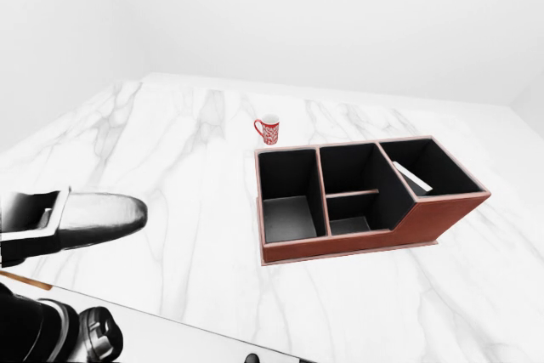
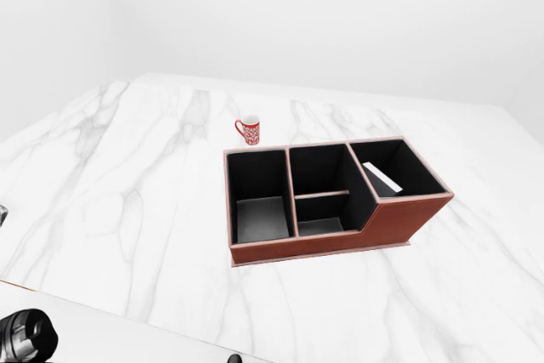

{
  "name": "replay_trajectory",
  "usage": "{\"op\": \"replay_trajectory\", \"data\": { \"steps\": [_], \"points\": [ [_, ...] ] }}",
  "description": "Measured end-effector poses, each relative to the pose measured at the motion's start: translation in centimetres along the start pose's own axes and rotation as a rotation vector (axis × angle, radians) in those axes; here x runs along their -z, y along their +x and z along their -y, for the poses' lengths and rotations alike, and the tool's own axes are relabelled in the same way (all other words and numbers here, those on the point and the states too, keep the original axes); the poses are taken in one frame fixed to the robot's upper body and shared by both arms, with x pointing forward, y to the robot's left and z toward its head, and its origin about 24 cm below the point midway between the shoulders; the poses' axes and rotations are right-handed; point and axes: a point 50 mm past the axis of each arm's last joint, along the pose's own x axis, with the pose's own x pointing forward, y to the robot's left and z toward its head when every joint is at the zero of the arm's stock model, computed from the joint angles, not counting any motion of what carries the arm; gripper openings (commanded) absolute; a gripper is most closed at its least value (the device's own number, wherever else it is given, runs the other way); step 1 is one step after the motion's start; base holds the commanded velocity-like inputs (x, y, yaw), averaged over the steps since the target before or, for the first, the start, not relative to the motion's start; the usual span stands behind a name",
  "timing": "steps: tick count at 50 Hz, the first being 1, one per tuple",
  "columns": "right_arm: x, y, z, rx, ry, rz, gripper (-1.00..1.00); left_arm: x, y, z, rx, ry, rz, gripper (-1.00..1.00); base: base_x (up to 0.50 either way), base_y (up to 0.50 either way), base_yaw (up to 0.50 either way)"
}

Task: Pick up the book and place it in the right compartment of the caddy.

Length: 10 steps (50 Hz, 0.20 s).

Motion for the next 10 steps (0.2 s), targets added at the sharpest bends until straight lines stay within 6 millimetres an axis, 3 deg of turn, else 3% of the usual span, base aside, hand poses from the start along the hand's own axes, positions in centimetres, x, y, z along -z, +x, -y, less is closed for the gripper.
{"op": "replay_trajectory", "data": {
  "steps": [5,10],
  "points": [
    [-3.1,0.0,2.6,0.048,0.009,0.082,1.00,-2.6,0.4,-2.5,-0.185,-0.133,0.155,1.00,0.00,0.00,0.00],
    [-5.6,-0.2,5.0,0.087,0.003,0.139,1.00,-3.6,0.4,-3.7,-0.287,-0.304,0.152,1.00,0.00,0.00,0.00]
  ]
}}
